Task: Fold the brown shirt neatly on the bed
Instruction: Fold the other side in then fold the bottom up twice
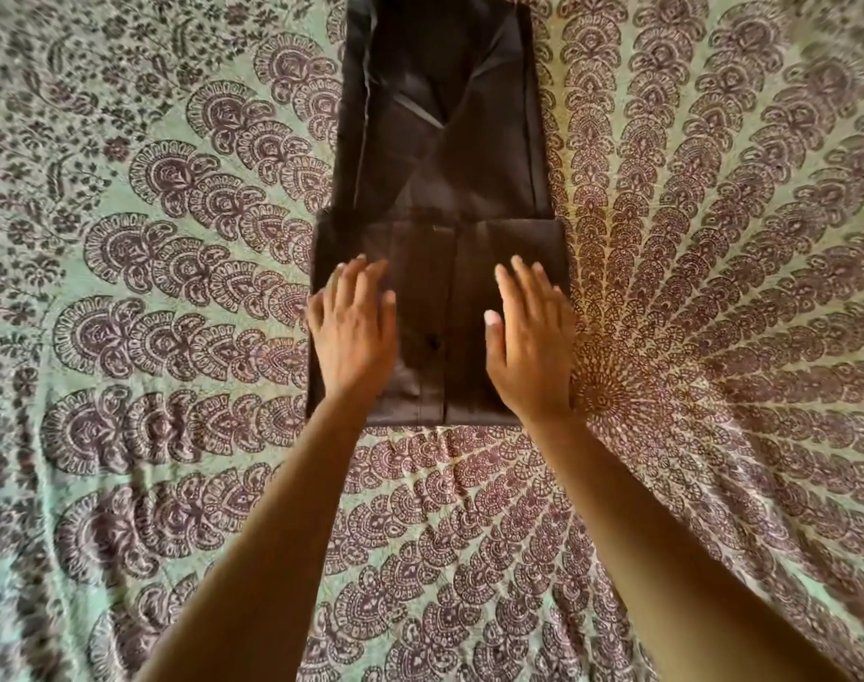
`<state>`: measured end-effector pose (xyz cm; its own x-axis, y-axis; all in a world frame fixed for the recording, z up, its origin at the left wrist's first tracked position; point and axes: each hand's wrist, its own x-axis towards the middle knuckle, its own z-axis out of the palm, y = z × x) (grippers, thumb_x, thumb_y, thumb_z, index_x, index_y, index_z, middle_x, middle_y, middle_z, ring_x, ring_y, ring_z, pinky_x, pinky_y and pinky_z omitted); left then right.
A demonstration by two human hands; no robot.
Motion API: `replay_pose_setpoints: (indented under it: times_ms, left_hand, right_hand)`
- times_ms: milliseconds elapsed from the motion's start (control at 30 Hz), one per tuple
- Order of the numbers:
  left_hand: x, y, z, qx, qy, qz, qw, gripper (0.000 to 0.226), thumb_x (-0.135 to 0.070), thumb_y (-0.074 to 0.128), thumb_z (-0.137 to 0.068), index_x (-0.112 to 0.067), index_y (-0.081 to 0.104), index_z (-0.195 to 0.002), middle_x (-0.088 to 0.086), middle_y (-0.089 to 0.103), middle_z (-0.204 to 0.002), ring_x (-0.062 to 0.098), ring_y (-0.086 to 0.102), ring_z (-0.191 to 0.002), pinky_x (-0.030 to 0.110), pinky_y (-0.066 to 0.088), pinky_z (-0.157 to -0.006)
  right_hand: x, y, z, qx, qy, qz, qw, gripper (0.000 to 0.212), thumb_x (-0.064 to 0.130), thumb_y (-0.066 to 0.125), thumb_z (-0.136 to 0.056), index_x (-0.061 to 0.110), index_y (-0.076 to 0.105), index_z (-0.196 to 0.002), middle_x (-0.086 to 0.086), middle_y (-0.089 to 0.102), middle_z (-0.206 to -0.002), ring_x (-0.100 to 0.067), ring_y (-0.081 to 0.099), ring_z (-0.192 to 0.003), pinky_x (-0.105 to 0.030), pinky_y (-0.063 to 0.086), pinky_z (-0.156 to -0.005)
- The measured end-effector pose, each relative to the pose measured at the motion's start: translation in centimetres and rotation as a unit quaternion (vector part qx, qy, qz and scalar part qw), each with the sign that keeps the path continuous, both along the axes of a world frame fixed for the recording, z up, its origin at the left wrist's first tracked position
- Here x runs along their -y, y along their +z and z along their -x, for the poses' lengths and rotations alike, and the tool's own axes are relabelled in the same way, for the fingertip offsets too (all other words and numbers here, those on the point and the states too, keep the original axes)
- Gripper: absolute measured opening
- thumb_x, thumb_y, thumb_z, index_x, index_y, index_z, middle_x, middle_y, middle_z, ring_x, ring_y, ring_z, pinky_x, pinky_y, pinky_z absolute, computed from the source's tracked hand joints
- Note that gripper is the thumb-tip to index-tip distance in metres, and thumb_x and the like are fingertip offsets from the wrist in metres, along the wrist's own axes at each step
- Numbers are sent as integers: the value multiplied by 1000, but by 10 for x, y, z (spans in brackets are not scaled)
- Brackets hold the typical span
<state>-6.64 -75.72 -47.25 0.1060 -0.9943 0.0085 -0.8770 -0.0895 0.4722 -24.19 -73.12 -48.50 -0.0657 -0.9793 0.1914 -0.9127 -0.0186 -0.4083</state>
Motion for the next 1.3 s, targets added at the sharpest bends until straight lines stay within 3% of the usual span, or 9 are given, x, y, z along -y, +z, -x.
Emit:
replay_pose_setpoints:
  times_ms: [100, 200, 400, 600, 800, 1033, 1100, 1167, 1300]
  left_hand:
    - [41, -19, 24, 58, -131, -61, 988, 58, -48, 14, -91, -32, 29, -144, -1, 22, -155, 18, 13, -145, 42, 6, -115]
    - [58, -37, 14, 134, -209, -83, 965, 66, -57, 6, -86, -35, 20, -146, -4, 14, -157, 18, 10, -145, 43, 3, -115]
    - [71, -39, -54, 143, -87, -110, 980, 51, -51, 24, -97, -40, 15, -146, -7, 8, -158, 16, 4, -145, 44, -1, -116]
    - [62, -21, -74, 146, -48, -101, 983, 53, -50, 15, -98, -34, 10, -148, -3, 0, -158, 17, -2, -146, 46, -8, -115]
    - [29, -35, -17, 163, -289, -59, 941, 57, -53, 16, -92, -34, 18, -146, -1, 16, -156, 20, 16, -144, 44, 4, -115]
    - [17, -15, -100, 142, -196, -54, 969, 59, -48, 14, -92, -26, 18, -147, -2, 17, -153, 15, 16, -141, 30, -6, -115]
    - [-2, -8, -128, 177, -265, -53, 946, 56, -34, 23, -92, -24, 16, -147, 5, 28, -151, 18, 23, -141, 27, -8, -116]
    - [-21, -8, -147, 215, -338, -64, 914, 64, -26, 31, -86, -26, 14, -147, 7, 35, -148, 8, 7, -144, 30, -5, -117]
    - [-41, -11, -153, 248, -432, -48, 866, 67, -36, 40, -88, -31, 10, -148, 5, 25, -152, 11, 3, -145, 38, 5, -116]
  right_hand:
    - [41, -16, 3, -90, 59, -94, 990, 55, 43, 21, -95, 20, 30, -144, -9, 25, -153, -27, 21, -141, -45, 14, -114]
    - [59, -29, 27, -154, 73, -174, 970, 66, 62, 7, -87, 34, 15, -147, -5, 11, -157, -28, 8, -144, -47, 3, -114]
    - [66, -23, 45, -140, 72, -221, 963, 84, 77, 4, -73, 37, 4, -147, -8, -8, -157, -36, -9, -142, -48, -2, -114]
    - [60, -12, 40, -110, 44, -164, 979, 72, 60, 10, -89, 20, 14, -148, -17, 3, -156, -38, 1, -142, -48, 0, -114]
    - [35, -24, 46, -130, 146, -145, 970, 62, 54, 12, -94, 23, 17, -148, -7, 14, -156, -22, 13, -143, -39, 7, -115]
    - [14, 0, 111, -151, 233, -153, 948, 59, 42, 26, -96, 9, 29, -144, -12, 26, -151, -27, 26, -140, -41, 14, -115]
    - [-12, 4, 132, -166, 278, -148, 934, 60, 36, 34, -92, 10, 25, -145, -10, 23, -153, -23, 23, -140, -41, 15, -115]
    - [-33, 7, 144, -192, 318, -163, 914, 68, 35, 37, -86, 11, 16, -147, -8, 15, -155, -20, 17, -141, -38, 11, -116]
    - [-41, 7, 143, -234, 362, -172, 886, 81, 48, 42, -86, 13, 6, -149, -5, 9, -155, -18, 12, -141, -34, 4, -116]
